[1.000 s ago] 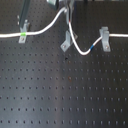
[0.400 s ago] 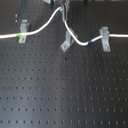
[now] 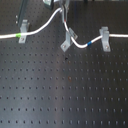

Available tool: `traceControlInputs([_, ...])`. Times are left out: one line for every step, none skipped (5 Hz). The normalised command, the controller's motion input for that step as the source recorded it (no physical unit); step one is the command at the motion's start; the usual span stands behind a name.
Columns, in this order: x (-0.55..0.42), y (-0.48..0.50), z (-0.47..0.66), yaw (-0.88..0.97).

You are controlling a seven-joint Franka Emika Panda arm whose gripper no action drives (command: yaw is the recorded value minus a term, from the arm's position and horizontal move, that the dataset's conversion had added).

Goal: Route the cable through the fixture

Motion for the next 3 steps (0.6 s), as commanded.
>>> traceControlInputs([0.034, 0.013, 0.00, 0.00])
traceControlInputs([0.082, 0.032, 0.00, 0.00])
traceControlInputs([0.056, 0.022, 0.00, 0.04])
